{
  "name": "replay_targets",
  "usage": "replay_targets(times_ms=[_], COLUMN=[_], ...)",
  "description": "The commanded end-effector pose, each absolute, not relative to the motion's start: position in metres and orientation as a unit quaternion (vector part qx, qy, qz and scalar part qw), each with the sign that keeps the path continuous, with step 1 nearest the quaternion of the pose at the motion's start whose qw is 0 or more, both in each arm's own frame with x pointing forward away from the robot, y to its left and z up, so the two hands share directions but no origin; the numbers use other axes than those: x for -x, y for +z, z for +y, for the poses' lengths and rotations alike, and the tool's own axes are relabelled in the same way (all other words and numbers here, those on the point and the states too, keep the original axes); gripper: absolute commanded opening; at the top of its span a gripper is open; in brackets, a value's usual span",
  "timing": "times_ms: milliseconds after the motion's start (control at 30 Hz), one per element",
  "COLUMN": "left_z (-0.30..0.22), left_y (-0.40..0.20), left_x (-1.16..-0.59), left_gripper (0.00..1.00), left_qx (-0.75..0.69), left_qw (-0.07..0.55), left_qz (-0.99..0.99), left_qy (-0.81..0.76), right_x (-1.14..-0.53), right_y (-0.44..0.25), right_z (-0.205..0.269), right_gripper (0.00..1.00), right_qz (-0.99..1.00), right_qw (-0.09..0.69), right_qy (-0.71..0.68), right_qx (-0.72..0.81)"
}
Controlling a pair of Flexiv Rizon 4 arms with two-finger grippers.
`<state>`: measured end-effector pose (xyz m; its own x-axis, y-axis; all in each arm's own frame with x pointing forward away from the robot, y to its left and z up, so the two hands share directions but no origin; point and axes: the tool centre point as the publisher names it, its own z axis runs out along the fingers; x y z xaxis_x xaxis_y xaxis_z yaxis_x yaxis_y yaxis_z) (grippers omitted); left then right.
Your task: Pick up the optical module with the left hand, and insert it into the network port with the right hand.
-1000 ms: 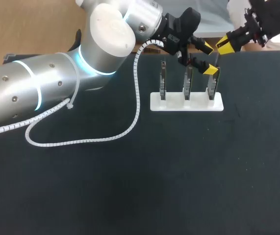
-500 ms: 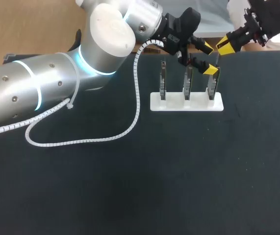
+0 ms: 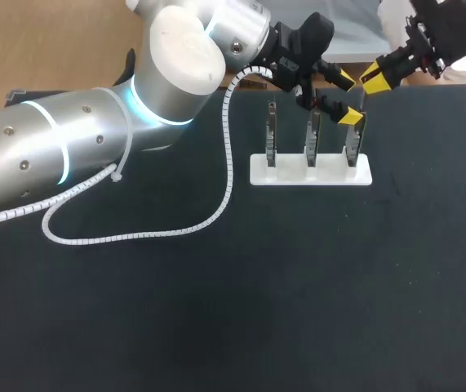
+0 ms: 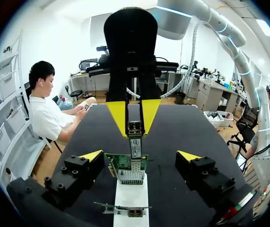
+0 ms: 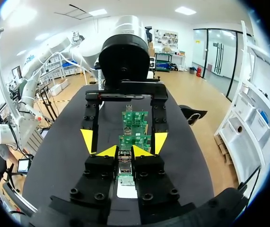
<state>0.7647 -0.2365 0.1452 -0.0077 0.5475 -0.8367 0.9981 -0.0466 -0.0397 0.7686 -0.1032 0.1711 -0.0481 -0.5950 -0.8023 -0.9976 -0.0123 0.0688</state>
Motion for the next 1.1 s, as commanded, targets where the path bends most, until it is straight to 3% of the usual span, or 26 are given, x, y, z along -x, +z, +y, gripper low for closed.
replay_targets(times_ms=[33,1100], left_z=[-0.2374,-0.2374], left_y=[0.1456,0.1456], left_x=[-0.7669,-0.7669], left_gripper=[1.0,1.0], left_qx=[-0.631,-0.631], left_qw=[0.314,0.314], left_qz=[0.614,0.614], left_qy=[-0.357,-0.357], right_x=[-0.772,-0.7745], right_y=[0.1697,0.1674], right_z=[-0.1025,-0.1016], right_gripper=[0.0,0.0], right_qz=[0.638,0.637], right_qw=[0.293,0.288], right_qy=[0.342,0.345], right_qx=[0.625,0.627])
